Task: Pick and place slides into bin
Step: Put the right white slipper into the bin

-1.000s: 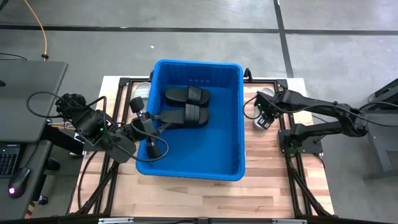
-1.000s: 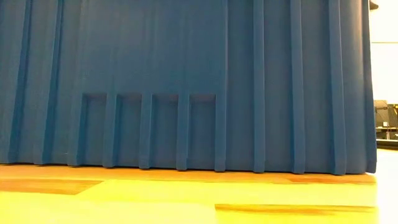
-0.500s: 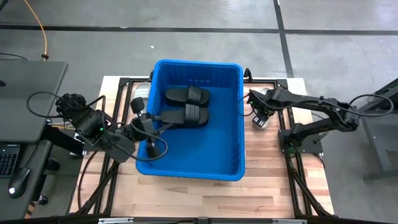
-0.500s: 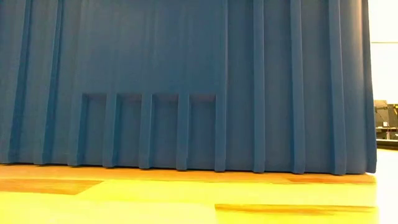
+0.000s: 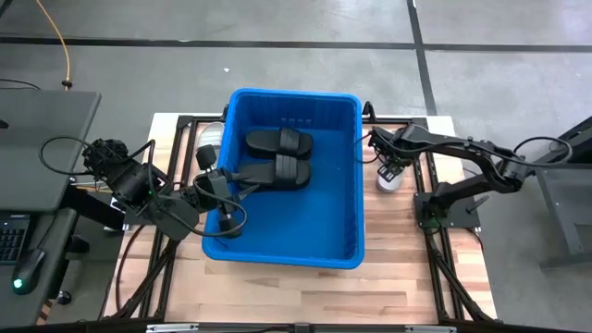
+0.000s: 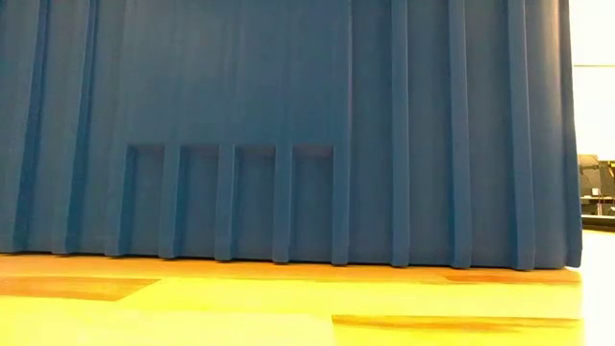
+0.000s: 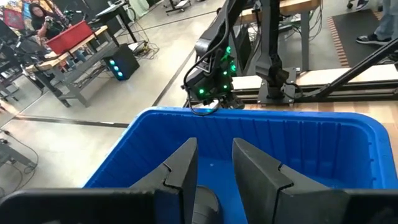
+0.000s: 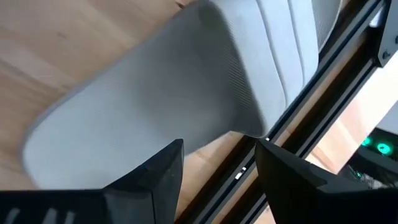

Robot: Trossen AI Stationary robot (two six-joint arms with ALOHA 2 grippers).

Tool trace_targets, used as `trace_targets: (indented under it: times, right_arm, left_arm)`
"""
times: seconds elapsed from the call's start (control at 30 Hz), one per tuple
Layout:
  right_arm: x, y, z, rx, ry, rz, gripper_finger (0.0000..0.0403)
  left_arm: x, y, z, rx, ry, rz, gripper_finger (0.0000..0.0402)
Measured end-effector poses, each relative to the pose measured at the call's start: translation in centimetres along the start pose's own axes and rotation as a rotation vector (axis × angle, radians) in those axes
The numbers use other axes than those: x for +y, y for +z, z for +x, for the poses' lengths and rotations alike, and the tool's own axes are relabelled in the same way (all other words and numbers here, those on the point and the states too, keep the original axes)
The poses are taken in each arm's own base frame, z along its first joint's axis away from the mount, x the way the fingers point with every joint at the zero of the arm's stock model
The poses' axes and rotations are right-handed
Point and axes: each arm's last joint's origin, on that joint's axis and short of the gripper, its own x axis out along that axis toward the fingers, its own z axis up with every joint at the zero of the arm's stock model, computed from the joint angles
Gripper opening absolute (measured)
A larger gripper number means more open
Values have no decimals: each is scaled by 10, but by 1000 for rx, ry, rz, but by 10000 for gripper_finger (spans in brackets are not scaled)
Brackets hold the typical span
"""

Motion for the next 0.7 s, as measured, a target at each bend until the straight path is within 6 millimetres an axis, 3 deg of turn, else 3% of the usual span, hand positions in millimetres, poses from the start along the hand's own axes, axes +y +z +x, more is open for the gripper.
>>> trace_targets:
  times: [0.3, 0.47, 0.7]
  right_arm:
    - [-2, 14, 17, 59, -37, 22, 191]
    - [-6, 21, 12, 13, -134, 25, 191]
    - [-13, 30, 14, -44, -100, 55, 191]
  left_arm:
    - [0, 0, 0, 0, -13, -12, 92]
    - [-1, 0, 0, 1, -22, -14, 92]
    - [-1, 1, 0, 1, -22, -14, 92]
